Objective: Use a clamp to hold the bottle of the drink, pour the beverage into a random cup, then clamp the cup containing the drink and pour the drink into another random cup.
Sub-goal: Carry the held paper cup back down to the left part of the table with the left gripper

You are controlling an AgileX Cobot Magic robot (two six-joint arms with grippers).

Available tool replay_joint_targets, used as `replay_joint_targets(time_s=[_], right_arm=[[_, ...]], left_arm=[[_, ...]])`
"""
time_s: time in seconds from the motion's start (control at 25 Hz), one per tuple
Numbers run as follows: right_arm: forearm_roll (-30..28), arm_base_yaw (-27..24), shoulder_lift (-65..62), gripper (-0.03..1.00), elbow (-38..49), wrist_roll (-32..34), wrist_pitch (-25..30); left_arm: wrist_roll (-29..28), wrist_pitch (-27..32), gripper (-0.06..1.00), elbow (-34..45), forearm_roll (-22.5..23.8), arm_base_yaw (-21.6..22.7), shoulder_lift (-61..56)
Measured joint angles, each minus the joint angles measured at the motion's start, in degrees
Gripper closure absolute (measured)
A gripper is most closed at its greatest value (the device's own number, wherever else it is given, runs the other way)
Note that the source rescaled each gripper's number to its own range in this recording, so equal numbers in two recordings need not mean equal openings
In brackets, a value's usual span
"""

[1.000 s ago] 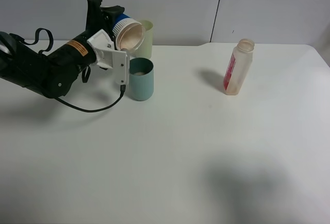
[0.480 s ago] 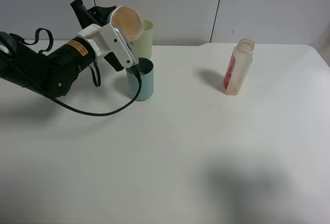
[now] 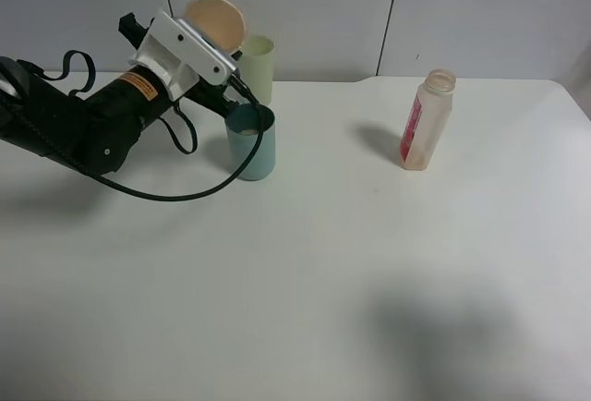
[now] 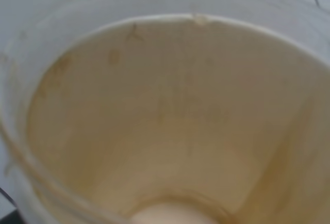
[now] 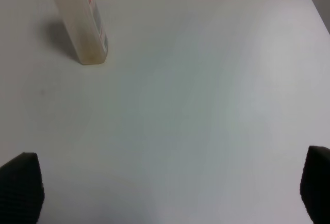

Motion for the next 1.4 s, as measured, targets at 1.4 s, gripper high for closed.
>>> replay_joint_targets(time_s=[1.4], right_arm=[[0.0,0.0,0.0,-0.03,0.0,0.0,0.0]], left_arm=[[-47.6,0.3,0.94,4.4,29.7,19.4,-3.0]])
